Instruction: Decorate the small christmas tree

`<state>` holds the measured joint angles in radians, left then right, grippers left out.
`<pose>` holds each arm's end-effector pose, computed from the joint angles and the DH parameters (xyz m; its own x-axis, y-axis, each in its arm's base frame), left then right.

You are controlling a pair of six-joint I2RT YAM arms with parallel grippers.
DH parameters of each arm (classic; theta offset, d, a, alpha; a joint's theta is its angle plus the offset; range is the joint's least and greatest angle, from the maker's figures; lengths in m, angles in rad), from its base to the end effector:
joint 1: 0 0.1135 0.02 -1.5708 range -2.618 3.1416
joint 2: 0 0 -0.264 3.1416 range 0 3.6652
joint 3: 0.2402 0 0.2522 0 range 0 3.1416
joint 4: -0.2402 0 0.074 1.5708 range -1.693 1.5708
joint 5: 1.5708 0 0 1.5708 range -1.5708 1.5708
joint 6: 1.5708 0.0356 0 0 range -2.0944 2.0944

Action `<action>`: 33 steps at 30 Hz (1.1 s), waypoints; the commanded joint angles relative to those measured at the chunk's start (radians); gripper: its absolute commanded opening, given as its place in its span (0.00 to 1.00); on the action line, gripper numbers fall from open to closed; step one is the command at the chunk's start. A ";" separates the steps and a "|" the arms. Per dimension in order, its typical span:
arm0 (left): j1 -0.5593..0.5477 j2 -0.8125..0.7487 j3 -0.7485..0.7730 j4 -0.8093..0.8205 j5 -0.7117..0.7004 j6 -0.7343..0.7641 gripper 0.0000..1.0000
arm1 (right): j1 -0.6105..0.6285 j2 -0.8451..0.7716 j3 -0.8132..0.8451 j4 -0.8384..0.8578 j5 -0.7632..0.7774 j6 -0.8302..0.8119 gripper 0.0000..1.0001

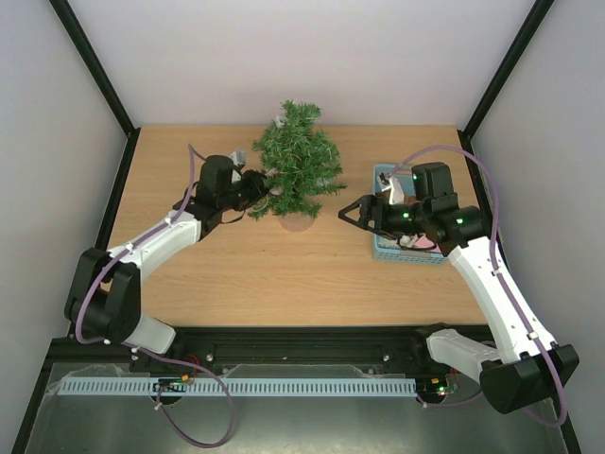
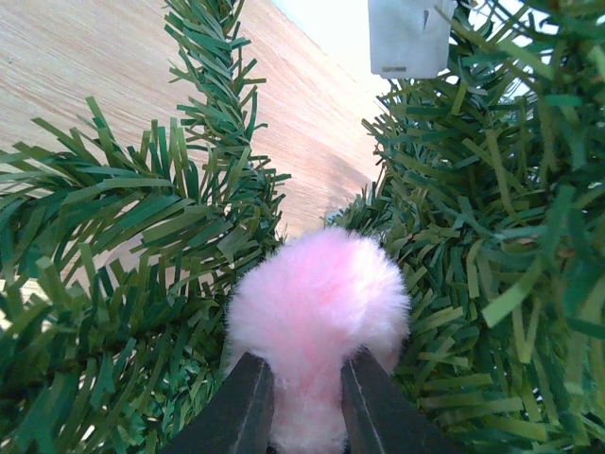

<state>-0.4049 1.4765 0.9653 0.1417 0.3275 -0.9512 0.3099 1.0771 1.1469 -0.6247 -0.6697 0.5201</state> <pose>0.3067 -0.1439 0.2699 -0.7209 -0.5297 -0.4469 0.1065 0.5526 -0.8266 0.2044 0.0887 0.3692 -0.8039 0.1517 -0.5750 -0.3941 0.5882 0.7062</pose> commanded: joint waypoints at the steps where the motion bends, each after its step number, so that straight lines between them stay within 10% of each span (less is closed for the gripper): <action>1: -0.003 0.028 -0.006 0.060 -0.011 -0.004 0.11 | 0.005 -0.025 -0.013 -0.021 0.000 -0.005 0.87; 13: 0.007 -0.028 0.014 -0.086 -0.036 0.014 0.57 | 0.005 -0.034 -0.016 -0.024 -0.004 0.000 0.87; 28: 0.066 -0.249 0.049 -0.300 -0.068 0.039 0.71 | 0.006 -0.037 -0.004 -0.030 -0.001 0.000 0.87; 33: 0.106 -0.416 0.052 -0.427 -0.058 0.095 0.92 | 0.006 -0.048 0.007 -0.044 0.026 -0.012 0.96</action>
<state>-0.3195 1.1641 0.9958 -0.1673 0.2657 -0.9104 0.3099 1.0599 1.1366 -0.6258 -0.6640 0.5201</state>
